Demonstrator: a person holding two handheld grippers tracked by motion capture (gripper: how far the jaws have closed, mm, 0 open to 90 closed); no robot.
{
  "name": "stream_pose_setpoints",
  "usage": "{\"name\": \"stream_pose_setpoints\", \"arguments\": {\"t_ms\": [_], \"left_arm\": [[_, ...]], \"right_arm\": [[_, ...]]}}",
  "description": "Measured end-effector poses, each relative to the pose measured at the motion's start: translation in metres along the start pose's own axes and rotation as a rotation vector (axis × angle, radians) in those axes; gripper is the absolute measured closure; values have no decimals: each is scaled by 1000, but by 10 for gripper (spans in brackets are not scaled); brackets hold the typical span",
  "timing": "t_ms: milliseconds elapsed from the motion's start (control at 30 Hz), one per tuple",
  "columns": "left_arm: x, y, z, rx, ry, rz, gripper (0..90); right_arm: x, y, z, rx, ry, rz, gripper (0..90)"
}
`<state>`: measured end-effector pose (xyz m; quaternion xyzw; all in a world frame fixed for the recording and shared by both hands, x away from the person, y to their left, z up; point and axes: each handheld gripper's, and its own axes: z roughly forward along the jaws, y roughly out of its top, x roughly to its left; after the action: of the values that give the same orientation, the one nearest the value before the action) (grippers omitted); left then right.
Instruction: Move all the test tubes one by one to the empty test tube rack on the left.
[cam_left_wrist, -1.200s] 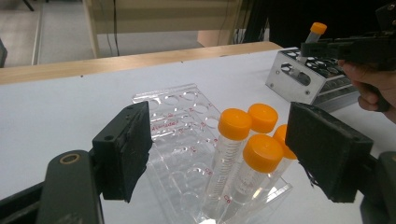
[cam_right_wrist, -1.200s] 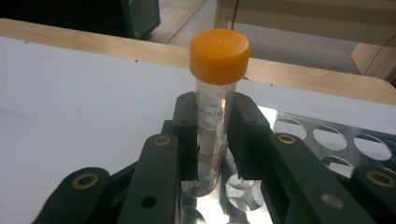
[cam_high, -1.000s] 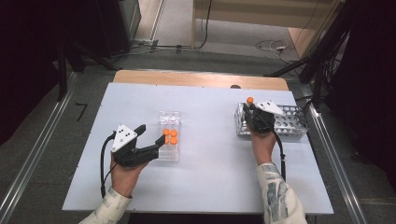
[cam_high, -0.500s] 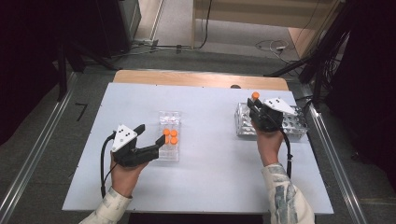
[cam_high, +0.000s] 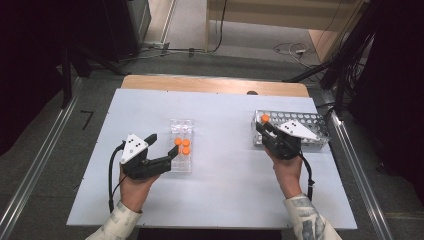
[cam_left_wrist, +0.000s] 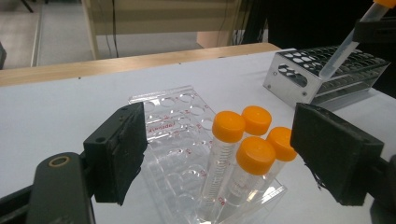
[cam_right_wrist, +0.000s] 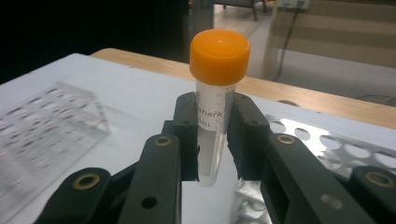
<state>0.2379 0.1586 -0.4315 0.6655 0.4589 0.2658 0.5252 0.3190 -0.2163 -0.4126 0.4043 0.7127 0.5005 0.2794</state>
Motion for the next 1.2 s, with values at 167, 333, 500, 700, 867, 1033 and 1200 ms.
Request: {"name": "stream_pose_setpoints", "arguments": {"t_ms": [167,333,500,700,867,1033,1200], "left_arm": [[-2,0,0,1,-6,5,190],[-5,1,-2,-7,-21,10,190],[-7,2,-3,-11,-34,17,192],[-12,2,-4,-13,-51,24,195],[-18,2,-3,-6,-70,40,198],[-27,1,-2,-2,-105,57,201],[-36,1,-2,-9,-153,69,208]], "right_arm": [[19,-5,-11,6,74,-26,719],[33,-12,-15,19,134,-41,719],[41,-19,-13,42,162,-51,719],[54,-27,-12,73,205,-71,719],[66,-33,-13,93,238,-102,719],[79,-36,-12,108,274,-130,719],[91,-39,-10,118,309,-155,719]]}}
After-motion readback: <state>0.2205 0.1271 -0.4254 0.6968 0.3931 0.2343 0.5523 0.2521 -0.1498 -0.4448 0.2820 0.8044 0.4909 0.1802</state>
